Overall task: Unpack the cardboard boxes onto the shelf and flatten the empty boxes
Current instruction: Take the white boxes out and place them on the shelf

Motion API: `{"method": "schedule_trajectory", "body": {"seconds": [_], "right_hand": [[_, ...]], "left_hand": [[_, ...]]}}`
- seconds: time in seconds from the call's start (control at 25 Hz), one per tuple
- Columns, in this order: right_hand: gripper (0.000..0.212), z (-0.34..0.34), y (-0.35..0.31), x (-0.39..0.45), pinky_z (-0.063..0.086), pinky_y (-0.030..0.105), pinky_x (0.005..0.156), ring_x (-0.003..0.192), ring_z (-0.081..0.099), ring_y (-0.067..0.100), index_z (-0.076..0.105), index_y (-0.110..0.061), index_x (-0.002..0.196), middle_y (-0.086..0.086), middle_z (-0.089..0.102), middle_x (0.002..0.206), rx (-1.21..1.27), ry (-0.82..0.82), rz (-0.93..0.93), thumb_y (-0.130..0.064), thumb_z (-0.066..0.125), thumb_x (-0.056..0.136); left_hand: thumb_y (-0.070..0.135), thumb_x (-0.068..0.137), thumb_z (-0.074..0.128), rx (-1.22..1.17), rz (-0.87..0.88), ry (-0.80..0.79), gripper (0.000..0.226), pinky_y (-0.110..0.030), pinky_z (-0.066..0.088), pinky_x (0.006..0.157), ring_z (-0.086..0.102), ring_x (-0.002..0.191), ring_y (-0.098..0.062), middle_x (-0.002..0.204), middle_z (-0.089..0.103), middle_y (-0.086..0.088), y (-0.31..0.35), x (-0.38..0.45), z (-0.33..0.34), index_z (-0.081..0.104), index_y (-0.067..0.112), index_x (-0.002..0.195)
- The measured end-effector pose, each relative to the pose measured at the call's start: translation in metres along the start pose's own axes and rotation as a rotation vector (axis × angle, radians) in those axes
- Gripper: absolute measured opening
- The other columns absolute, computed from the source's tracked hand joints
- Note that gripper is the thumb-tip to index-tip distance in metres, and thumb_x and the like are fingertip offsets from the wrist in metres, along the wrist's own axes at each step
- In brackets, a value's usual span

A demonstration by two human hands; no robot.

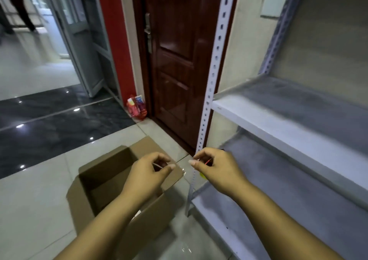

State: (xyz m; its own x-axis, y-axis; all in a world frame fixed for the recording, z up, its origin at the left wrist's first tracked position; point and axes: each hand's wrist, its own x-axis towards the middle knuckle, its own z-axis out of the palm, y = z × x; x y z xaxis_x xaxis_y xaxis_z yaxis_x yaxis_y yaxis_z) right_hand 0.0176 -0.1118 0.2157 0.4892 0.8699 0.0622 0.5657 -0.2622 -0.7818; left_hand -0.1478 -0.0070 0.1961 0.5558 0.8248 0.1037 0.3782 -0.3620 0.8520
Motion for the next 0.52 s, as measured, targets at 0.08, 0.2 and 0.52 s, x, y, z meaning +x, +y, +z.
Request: {"method": "schedule_trajectory", "body": {"seconds": [0.08, 0.2, 0.52], "right_hand": [[0.019, 0.023, -0.005, 0.012, 0.055, 0.031, 0.074, 0.076, 0.062, 0.01, 0.07, -0.022, 0.096, -0.008, 0.067, 0.079, -0.018, -0.087, -0.023, -0.038, 0.07, 0.085], [0.019, 0.058, -0.008, 0.036, 0.052, 0.031, 0.073, 0.072, 0.058, 0.009, 0.069, -0.02, 0.096, -0.008, 0.063, 0.076, -0.02, -0.211, -0.044, -0.036, 0.07, 0.086], [0.013, 0.15, -0.003, 0.118, 0.048, 0.022, 0.067, 0.074, 0.057, 0.006, 0.065, -0.027, 0.095, -0.011, 0.06, 0.077, -0.083, -0.519, -0.065, -0.037, 0.067, 0.088]], "left_hand": [[0.027, 0.083, 0.072, 0.008, -0.061, 0.039, 0.009, -0.026, 0.053, 0.072, 0.061, 0.079, -0.005, 0.083, 0.065, 0.01, -0.02, -0.002, -0.014, 0.065, 0.03, 0.087], [0.026, 0.082, 0.073, 0.007, -0.183, 0.119, 0.007, -0.025, 0.053, 0.071, 0.061, 0.077, -0.004, 0.081, 0.066, 0.009, -0.052, -0.001, -0.034, 0.067, 0.029, 0.083], [0.023, 0.085, 0.071, -0.001, -0.493, 0.262, 0.005, -0.01, 0.046, 0.057, 0.06, 0.076, -0.009, 0.081, 0.064, 0.002, -0.128, 0.026, -0.06, 0.066, 0.023, 0.085]]}}
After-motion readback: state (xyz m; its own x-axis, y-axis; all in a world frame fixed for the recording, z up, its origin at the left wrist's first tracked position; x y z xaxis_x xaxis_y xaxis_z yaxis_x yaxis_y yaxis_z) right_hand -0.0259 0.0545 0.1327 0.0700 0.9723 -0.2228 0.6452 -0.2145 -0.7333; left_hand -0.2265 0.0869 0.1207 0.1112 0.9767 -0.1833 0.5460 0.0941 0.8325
